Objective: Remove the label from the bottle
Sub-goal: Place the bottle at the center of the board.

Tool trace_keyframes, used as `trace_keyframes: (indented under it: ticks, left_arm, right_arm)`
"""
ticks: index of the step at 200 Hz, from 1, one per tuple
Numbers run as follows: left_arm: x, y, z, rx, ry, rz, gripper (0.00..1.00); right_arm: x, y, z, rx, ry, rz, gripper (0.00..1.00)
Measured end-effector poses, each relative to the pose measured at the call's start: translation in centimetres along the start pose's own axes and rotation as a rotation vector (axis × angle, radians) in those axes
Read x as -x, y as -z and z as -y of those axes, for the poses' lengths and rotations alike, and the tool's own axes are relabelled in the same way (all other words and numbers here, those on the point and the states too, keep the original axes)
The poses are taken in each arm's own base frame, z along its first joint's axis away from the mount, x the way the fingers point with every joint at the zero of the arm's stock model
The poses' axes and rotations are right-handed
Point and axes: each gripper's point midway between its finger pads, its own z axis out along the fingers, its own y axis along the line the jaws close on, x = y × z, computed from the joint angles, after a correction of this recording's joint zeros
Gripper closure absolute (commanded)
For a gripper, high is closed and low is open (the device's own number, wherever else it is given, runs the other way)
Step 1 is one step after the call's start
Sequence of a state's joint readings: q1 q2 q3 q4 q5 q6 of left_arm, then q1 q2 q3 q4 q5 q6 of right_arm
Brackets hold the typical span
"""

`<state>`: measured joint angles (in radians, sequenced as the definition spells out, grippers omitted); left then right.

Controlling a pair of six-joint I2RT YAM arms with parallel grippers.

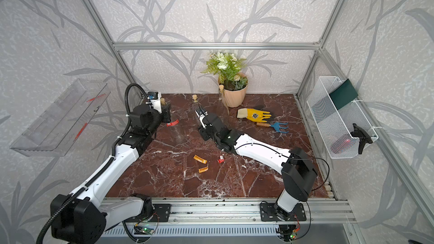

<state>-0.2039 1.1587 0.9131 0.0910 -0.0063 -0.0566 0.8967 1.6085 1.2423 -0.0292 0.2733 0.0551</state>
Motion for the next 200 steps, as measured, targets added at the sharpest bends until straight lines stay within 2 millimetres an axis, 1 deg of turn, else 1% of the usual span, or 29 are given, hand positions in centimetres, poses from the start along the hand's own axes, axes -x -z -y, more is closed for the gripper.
trace_keyframes:
  ticks: [29, 51, 64, 84, 102, 117, 135, 151, 175, 200]
  left_arm:
    - [-0.1, 0.2, 0.2, 0.006, -0.003, -0.005, 1.00]
    - [-0.1, 0.3, 0.5, 0.002, -0.007, -0.007, 1.00]
    - [-0.1, 0.4, 0.7, 0.000, -0.008, -0.008, 1.00]
    - [-0.2, 0.5, 0.9, 0.002, -0.011, -0.010, 1.00]
    - [-0.2, 0.5, 1.1, 0.002, -0.013, -0.011, 1.00]
    - [-0.2, 0.5, 1.1, 0.002, -0.014, -0.013, 1.00]
    - [-0.2, 0.6, 1.3, 0.000, -0.015, -0.014, 1.00]
    - [-0.2, 0.6, 1.3, -0.001, -0.015, -0.014, 1.00]
    - [-0.3, 0.6, 1.3, -0.001, -0.016, -0.017, 1.00]
    - [-0.3, 0.6, 1.4, -0.001, -0.018, -0.017, 1.00]
  right_arm:
    - [0.3, 2.9, 1.4, -0.037, -0.010, 0.035, 0.57]
    - [-0.3, 4.3, 2.7, -0.069, -0.016, 0.040, 0.58]
    - [-1.0, 5.1, 3.9, -0.091, -0.026, 0.036, 0.60]
    - [-2.4, 6.1, 7.0, -0.150, -0.058, 0.019, 0.62]
    - [-3.5, 6.9, 10.9, -0.230, -0.112, 0.007, 0.63]
    - [-4.3, 7.3, 13.8, -0.286, -0.151, -0.002, 0.64]
    - [-5.1, 7.3, 16.7, -0.338, -0.193, -0.013, 0.64]
    - [-5.5, 7.0, 18.4, -0.363, -0.216, -0.016, 0.64]
    - [-6.5, 5.2, 19.6, -0.371, -0.227, -0.036, 0.64]
    - [-7.6, 2.9, 20.0, -0.350, -0.232, -0.074, 0.64]
